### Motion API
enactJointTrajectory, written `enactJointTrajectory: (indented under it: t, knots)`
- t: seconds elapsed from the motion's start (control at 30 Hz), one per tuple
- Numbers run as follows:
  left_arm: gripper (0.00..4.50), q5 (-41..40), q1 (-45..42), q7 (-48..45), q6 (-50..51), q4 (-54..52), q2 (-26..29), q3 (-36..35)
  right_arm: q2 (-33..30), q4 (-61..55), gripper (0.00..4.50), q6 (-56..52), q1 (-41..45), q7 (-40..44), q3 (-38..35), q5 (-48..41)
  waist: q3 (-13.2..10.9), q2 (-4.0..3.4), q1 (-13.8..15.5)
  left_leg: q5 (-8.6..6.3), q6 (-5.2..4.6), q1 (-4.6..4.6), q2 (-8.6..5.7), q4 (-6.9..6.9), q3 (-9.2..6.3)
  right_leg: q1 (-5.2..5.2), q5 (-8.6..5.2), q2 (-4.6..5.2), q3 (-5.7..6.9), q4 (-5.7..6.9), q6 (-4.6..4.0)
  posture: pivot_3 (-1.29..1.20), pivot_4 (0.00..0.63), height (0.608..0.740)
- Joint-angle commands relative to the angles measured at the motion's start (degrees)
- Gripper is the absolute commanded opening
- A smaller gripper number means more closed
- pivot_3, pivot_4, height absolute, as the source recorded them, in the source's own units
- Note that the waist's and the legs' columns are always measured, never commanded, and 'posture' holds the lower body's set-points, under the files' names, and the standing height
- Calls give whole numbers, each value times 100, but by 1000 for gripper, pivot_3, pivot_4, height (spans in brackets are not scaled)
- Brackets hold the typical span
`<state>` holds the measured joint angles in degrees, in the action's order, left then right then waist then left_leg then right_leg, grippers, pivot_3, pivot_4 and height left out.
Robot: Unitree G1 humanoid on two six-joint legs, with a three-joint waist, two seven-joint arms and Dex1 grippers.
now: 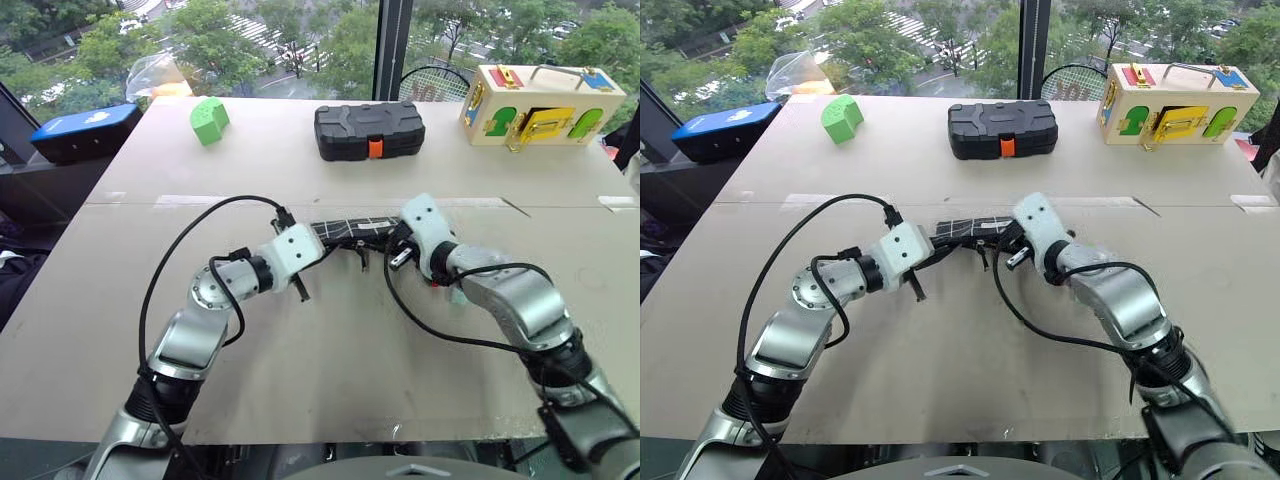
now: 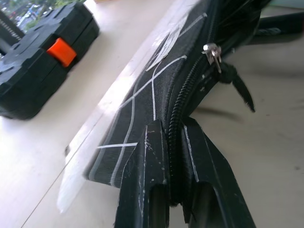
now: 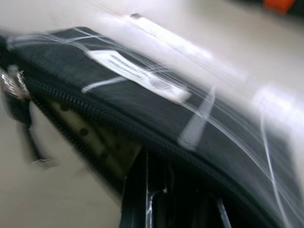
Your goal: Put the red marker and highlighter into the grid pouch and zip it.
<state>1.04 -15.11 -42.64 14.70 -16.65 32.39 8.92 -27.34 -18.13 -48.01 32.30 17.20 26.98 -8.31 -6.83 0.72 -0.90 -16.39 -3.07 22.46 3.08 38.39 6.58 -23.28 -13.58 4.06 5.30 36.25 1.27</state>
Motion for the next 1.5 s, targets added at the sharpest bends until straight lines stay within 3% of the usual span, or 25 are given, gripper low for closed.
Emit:
enactJointTrajectory:
  t: [0.03, 0.17, 0.27, 0.53, 0.67, 0.77, 0.87, 1.0, 1.17, 1.4, 1.47, 1.5]
  knots:
    - [0, -13, -53, 34, -35, -262, 32, -36, -529, 378, 57, 1491, 375, 436, 1030, 1387, 0, 1, 3, 0, 0, 0, 1, -1, 1, -2, 0, -1, -1, 0, 1, 0, 150, 740]
    - [0, 33, -67, 81, 59, -264, 45, -25, -850, 1046, 57, 2535, 736, 944, 1414, 2171, -1, 2, 9, 4, 6, 2, 6, 0, 8, -8, -1, -2, 0, 3, 2, 0, 150, 740]
    - [0, 48, -65, 151, 159, -279, 41, -71, -805, 1351, 842, 2891, 842, 1144, 1278, 2407, -1, 4, 11, 4, 7, 3, 9, 0, 12, -8, 0, -2, -1, 2, 2, 0, 150, 740]
    - [0, 112, -14, 376, 389, -293, 85, -227, -830, 1332, 4451, 3196, 792, 1634, 810, 2639, -1, 4, 18, 5, 8, 2, 11, 1, 14, -8, 0, 0, -1, 3, 2, 0, 150, 740]
    - [0, 143, -20, 566, 518, -255, 64, -287, -556, 256, 4451, 1862, 320, 2094, -293, 1534, 0, 6, 38, 5, 8, 4, 12, 1, 9, -7, 0, 0, 2, 4, 1, 0, 150, 740]
    - [0, 121, -1, 642, 542, -150, 81, -379, -465, -1005, 4451, -117, -190, 2548, -1329, 356, 2, 9, 43, 5, 8, 6, 11, 3, 11, -8, 1, 1, 3, 5, 1, 0, 150, 740]
    - [0, 90, -9, 654, 556, -60, 115, -453, -307, -1769, 4451, -1421, -637, 2368, -1960, -67, 8, 20, 96, 4, 8, 9, 12, 3, -5, -4, 1, 3, 5, 3, 0, 0, 150, 740]
    - [0, 76, -67, 650, 553, 45, 167, -521, 184, -2063, 4451, -2599, -1099, 1499, -2159, 43, 7, 18, 70, 4, 8, 10, 11, 2, -5, -7, 1, 6, 4, 6, -2, 0, 150, 740]
    - [0, 93, -133, 621, 514, 78, 205, -498, 798, -1279, 4451, -2649, -1373, 537, -1972, 347, 9, 20, 33, 4, 7, 10, 6, 3, -1, -11, 1, 4, 3, 13, -3, 0, 150, 740]
    - [0, 83, -139, 613, 514, 34, 238, -469, 923, -868, 1060, -2263, -1348, 166, -1974, 381, 9, 20, 31, 4, 7, 7, 4, 3, 4, -13, 1, 0, -2, 20, -1, 0, 150, 740]
    - [0, 84, -137, 623, 520, 29, 226, -462, 817, -966, 344, -2281, -1333, 200, -2044, 330, 9, 20, 38, 4, 7, 7, 3, 4, 4, -13, 1, 1, -3, 20, -1, 0, 150, 740]
    - [0, 88, -138, 632, 527, 25, 214, -452, 705, -1124, 299, -2379, -1331, 286, -2138, 247, 9, 20, 40, 4, 7, 7, 2, 4, 4, -13, 1, 1, -4, 20, -1, 0, 150, 740]
